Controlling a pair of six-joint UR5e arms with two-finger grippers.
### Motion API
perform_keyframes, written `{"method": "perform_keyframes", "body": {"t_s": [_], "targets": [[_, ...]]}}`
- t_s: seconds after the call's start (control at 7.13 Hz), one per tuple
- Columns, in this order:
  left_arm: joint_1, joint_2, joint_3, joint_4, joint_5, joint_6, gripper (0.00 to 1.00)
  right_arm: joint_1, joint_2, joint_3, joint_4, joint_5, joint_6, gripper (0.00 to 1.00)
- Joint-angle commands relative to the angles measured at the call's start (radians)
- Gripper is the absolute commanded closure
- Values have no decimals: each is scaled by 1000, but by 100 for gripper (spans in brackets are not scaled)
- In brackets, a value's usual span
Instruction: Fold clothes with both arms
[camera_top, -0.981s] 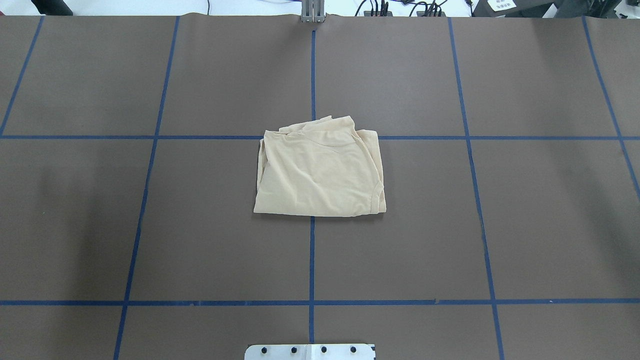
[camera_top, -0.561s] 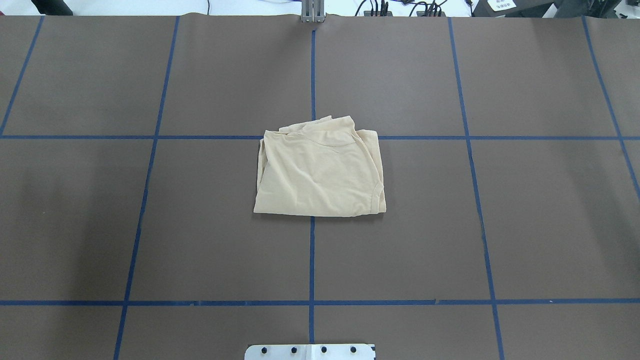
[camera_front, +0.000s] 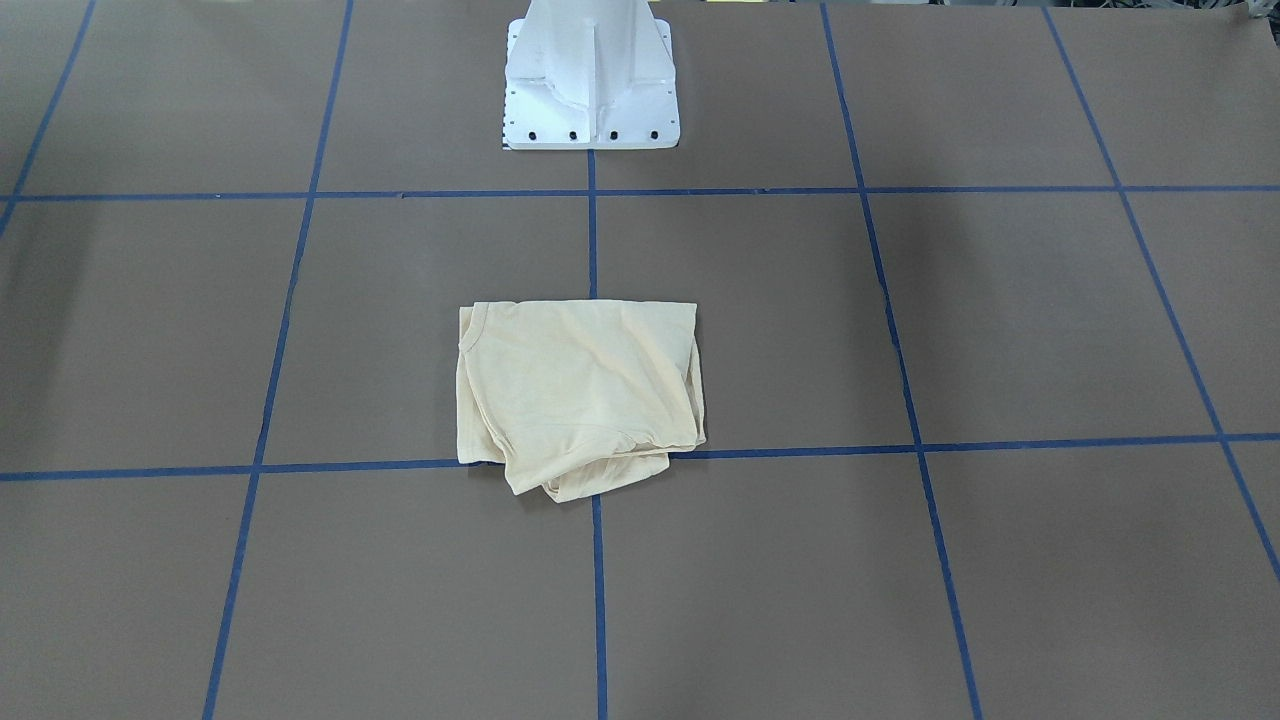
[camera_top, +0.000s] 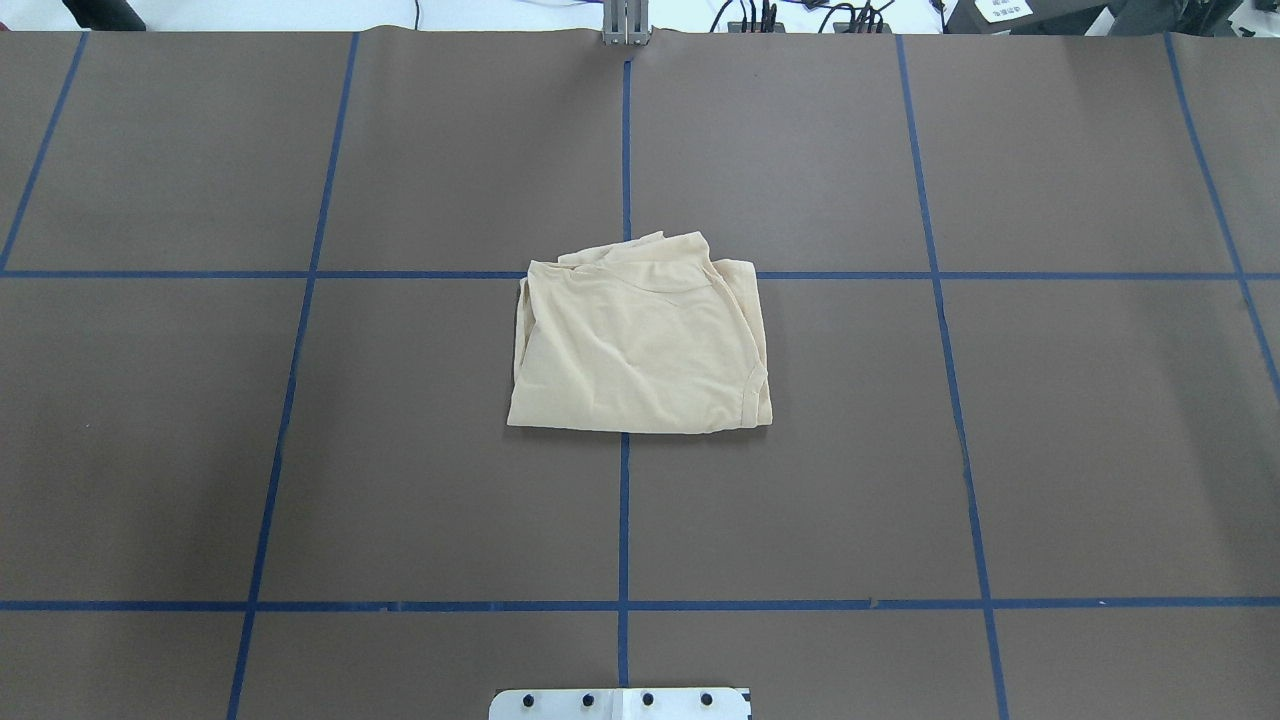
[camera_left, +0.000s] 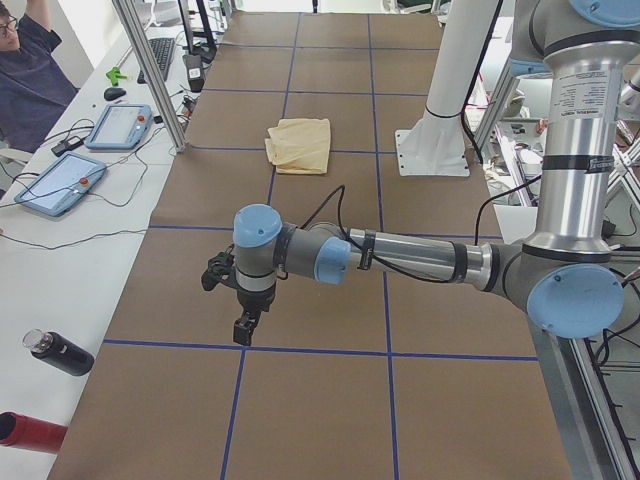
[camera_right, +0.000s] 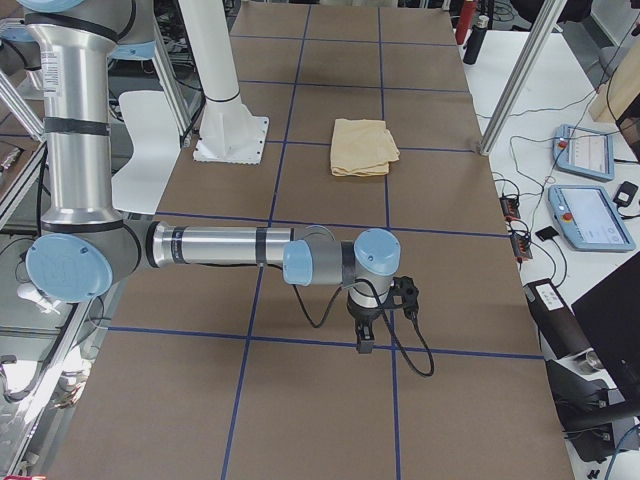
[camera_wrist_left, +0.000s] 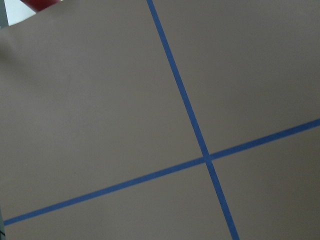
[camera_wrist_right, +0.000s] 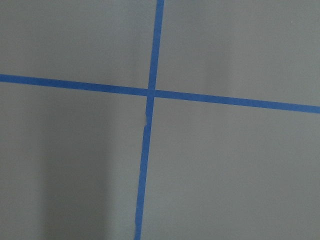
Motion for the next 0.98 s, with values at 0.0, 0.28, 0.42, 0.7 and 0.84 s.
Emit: {"method": "perform_keyframes", "body": {"t_s": [0.0,0.28,0.42,0.7,0.84], "targets": [[-10,25,38,62,-167,6,0,3,-13,-1,-1,34,3,0],[-51,31,48,57,-172,19,0,15,-31,-7,-1,42,4,0],[-62,31,48,52,-162,19,0,32,-45,-16,-1,81,3,0],[-81,30,39,52,-149,19,0,70,-50,-21,-1,114,3,0],[-88,30,37,52,-149,17,0,79,-48,-18,1,115,4,0]]}}
